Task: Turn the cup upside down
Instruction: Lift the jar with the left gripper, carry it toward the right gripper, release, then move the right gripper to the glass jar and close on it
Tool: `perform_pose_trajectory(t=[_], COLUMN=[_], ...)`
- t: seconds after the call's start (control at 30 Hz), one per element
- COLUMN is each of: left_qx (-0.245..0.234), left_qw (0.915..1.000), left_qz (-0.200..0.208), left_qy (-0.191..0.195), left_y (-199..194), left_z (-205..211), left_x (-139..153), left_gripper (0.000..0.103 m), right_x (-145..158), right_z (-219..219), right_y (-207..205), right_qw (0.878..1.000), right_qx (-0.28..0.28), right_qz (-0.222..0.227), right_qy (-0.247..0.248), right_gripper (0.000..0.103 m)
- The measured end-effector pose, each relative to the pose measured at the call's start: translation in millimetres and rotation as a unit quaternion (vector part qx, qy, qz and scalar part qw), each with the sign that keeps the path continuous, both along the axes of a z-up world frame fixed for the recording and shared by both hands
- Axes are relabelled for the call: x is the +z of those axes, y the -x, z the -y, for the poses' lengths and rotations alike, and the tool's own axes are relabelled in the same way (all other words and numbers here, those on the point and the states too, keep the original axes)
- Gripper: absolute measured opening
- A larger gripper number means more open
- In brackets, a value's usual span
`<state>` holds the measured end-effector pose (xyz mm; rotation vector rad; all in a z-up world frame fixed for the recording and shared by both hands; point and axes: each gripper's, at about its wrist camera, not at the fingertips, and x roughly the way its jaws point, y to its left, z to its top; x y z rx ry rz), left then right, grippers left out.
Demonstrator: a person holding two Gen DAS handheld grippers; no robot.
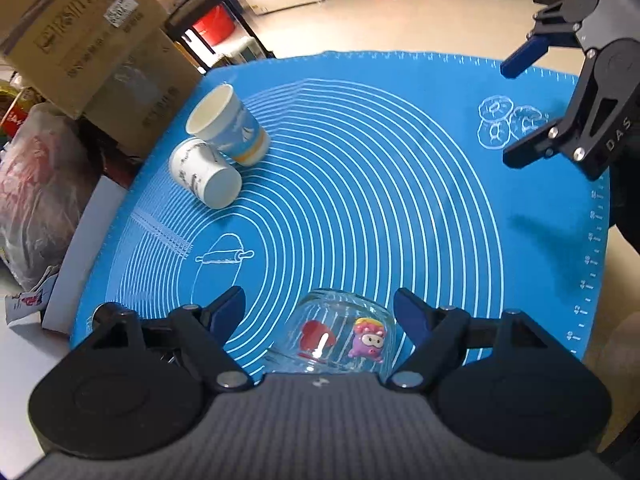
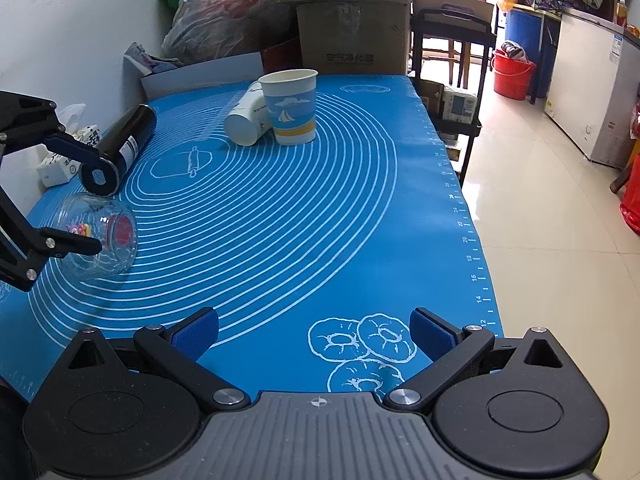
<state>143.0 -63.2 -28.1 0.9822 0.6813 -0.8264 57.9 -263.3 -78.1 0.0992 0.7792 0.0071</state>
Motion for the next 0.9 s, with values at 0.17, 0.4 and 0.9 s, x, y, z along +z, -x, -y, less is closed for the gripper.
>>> perform_pose_trajectory(t=[0.17, 0.4, 0.9], left_qx=[0.021, 0.049, 0.114], left_qw=[0.9992, 0.9968, 0.9914], left_qz=[0.01, 0.021, 0.002], left_qy=[0.034, 0.06, 0.064], left_y=[4, 11, 18], left_z=[-12, -37, -98], left_x=[11, 22, -2], left_gripper=[0.081, 0.087, 0.09], right_x=[2, 7, 35], right_z=[-3, -7, -51], right_y=[1, 1, -17], right_qw=[1.0, 1.0, 0.991], right_qx=[0.007, 0.012, 0.12], right_qz=[-0.001, -0.001, -0.025], right_qy=[-0.001, -0.003, 0.056], right_gripper=[0.103, 0.103, 0.103])
